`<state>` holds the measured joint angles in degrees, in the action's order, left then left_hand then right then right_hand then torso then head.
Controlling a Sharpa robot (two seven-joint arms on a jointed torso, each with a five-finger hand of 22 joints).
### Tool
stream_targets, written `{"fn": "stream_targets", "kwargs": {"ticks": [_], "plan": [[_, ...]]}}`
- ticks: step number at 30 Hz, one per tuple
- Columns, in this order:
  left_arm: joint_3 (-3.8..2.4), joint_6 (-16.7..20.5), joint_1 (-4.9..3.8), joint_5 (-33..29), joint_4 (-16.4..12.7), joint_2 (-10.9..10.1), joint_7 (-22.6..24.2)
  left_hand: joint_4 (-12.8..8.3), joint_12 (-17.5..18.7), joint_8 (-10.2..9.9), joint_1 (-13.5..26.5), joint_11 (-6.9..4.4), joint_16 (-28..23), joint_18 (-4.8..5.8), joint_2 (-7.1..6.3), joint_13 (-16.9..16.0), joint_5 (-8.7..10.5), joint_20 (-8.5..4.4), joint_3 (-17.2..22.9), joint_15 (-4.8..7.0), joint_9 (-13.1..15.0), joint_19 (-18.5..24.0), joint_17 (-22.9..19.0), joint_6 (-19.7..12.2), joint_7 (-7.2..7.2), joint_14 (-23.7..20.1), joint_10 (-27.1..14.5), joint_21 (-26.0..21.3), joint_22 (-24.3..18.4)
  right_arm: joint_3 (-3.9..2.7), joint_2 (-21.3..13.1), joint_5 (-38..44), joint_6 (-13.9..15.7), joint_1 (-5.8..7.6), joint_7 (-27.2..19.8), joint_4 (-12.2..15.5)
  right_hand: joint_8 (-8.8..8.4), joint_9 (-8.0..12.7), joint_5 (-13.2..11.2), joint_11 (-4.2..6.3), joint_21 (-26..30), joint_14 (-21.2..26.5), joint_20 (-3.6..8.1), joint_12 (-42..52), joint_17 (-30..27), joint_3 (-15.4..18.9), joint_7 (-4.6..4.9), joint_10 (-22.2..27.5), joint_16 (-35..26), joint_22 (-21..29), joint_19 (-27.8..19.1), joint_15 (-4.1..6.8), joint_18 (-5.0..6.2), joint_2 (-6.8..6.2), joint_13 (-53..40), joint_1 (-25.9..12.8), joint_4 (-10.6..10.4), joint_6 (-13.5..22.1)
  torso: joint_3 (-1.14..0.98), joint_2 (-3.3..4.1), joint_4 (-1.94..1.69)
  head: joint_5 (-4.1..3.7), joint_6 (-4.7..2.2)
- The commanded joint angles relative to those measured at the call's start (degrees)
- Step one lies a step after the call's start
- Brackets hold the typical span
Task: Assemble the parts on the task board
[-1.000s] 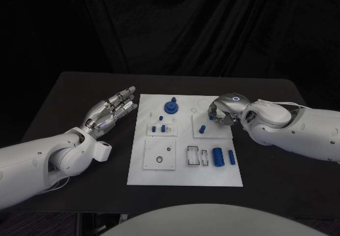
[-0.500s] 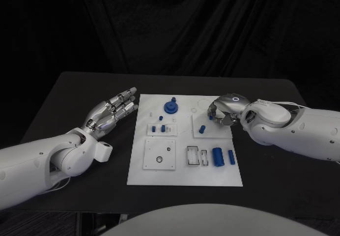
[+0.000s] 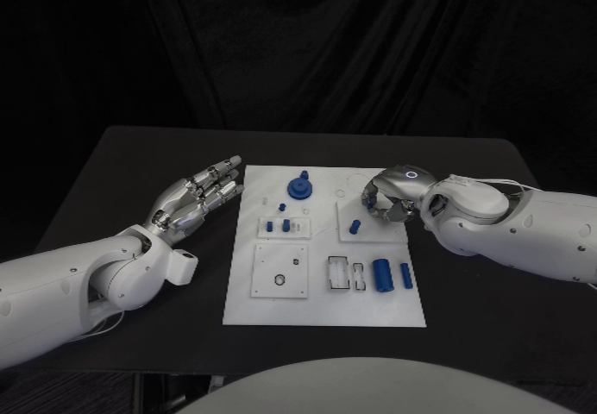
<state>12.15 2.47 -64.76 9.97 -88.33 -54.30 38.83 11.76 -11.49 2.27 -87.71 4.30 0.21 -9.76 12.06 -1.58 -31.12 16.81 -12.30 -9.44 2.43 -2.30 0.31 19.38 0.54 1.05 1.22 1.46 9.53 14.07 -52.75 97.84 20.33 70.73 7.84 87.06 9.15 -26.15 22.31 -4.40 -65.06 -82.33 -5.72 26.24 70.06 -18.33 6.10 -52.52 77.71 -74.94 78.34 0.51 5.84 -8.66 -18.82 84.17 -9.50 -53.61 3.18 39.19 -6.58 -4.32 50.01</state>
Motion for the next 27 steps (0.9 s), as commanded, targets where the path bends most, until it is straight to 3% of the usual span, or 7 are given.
{"fn": "stream_targets", "kwargs": {"ticks": [1,10,22,23,24,27], "plan": [[-0.05,-1.0,0.12,-0.3,-0.1,0.1,4.7,-0.4,-0.4,0.1,-0.5,0.39,0.3,-0.30,0.03,-0.1,-0.33,-0.06,0.1,-0.56,0.1,-0.3,0.1,0.0,0.43,0.0,-0.1,0.2,0.0,0.08,0.0,-0.6,0.3,-0.25,-1.0,0.2,0.14,-0.1,0.0,0.10,-0.2,-0.2,0.14,0.2,0.0,0.0,-0.27,0.2,0.2,-8.2,0.4,0.07,-0.70,-0.29,0.0,0.4,-0.2,-0.1,0.00,0.03,-0.02,0.09,-0.01],[-0.05,-1.1,0.21,-0.3,0.1,0.2,4.5,-0.5,-0.5,0.1,-0.5,0.49,0.4,-0.30,0.07,-0.1,-0.57,-0.05,0.1,-0.60,0.1,-0.4,0.1,0.1,0.44,0.1,-0.1,0.2,0.2,0.08,0.2,-0.7,0.8,-0.25,-1.2,0.1,0.57,-0.4,-0.4,0.22,-0.7,-0.5,0.09,0.8,0.5,0.2,-0.44,0.1,0.6,-8.4,0.8,-0.04,-0.82,0.20,-0.2,0.0,-0.7,-0.9,-0.01,0.06,-0.04,0.21,-0.01],[-0.05,-1.5,0.39,-0.3,0.3,0.3,4.0,-0.7,-0.8,0.2,-0.4,0.77,0.4,-0.25,0.19,-0.1,-0.73,-0.01,0.2,-0.84,0.2,-0.5,0.1,0.8,1.11,0.2,0.1,0.3,0.2,0.08,0.2,-0.7,-0.1,-0.25,-0.6,0.1,2.12,-1.4,3.9,0.92,-1.0,-0.8,0.39,2.2,0.6,-0.9,0.27,-1.4,0.7,-8.5,1.2,0.27,-0.86,1.46,-0.8,3.0,1.6,-3.8,0.00,0.01,-0.09,0.32,-0.01],[-0.05,-1.5,0.40,-0.3,0.3,0.3,4.0,-0.7,-0.9,0.3,-0.4,0.74,0.4,-0.23,0.23,-0.1,-0.77,-0.01,0.2,-0.90,0.2,-0.6,0.1,1.0,1.45,0.2,0.1,0.3,0.2,0.08,0.2,-0.7,0.0,-0.25,-0.5,0.1,2.09,-1.5,3.9,0.93,-1.0,-0.8,0.41,2.3,0.6,-1.0,0.33,-1.4,0.7,-8.5,1.2,0.28,-0.85,1.50,-0.8,3.2,1.7,-3.7,0.00,0.00,-0.08,0.35,-0.01],[-0.05,-1.5,0.42,-0.3,0.3,0.3,3.9,-1.0,-1.0,0.5,-0.3,0.21,0.5,-0.12,0.30,-0.1,-0.80,0.00,0.3,-0.98,0.4,-0.7,0.2,2.4,2.91,0.3,0.2,0.3,0.1,0.08,0.1,-0.7,0.1,-0.25,-0.5,0.1,1.98,-1.5,1.6,0.94,-1.2,-0.8,0.49,2.4,0.6,-2.1,0.55,-1.6,0.7,-8.6,1.3,0.31,-0.89,1.67,-0.8,4.0,2.4,-3.7,0.01,0.00,-0.06,0.44,-0.01],[-0.05,-1.6,0.46,-0.3,0.3,0.4,3.7,-1.2,-1.1,0.8,-0.3,-0.15,0.5,-0.05,0.33,-0.1,-0.86,0.00,0.4,-1.03,0.6,-0.7,0.2,3.7,4.00,0.3,0.2,0.3,0.1,0.08,0.0,-0.7,0.4,-0.25,-0.5,0.1,1.97,-1.5,1.3,0.98,-1.3,-0.8,0.51,2.7,0.6,-2.7,0.68,-2.0,0.7,-8.6,1.3,0.32,-0.90,1.62,-0.8,4.2,2.8,-3.8,0.05,0.00,-0.04,0.53,-0.01]]}}
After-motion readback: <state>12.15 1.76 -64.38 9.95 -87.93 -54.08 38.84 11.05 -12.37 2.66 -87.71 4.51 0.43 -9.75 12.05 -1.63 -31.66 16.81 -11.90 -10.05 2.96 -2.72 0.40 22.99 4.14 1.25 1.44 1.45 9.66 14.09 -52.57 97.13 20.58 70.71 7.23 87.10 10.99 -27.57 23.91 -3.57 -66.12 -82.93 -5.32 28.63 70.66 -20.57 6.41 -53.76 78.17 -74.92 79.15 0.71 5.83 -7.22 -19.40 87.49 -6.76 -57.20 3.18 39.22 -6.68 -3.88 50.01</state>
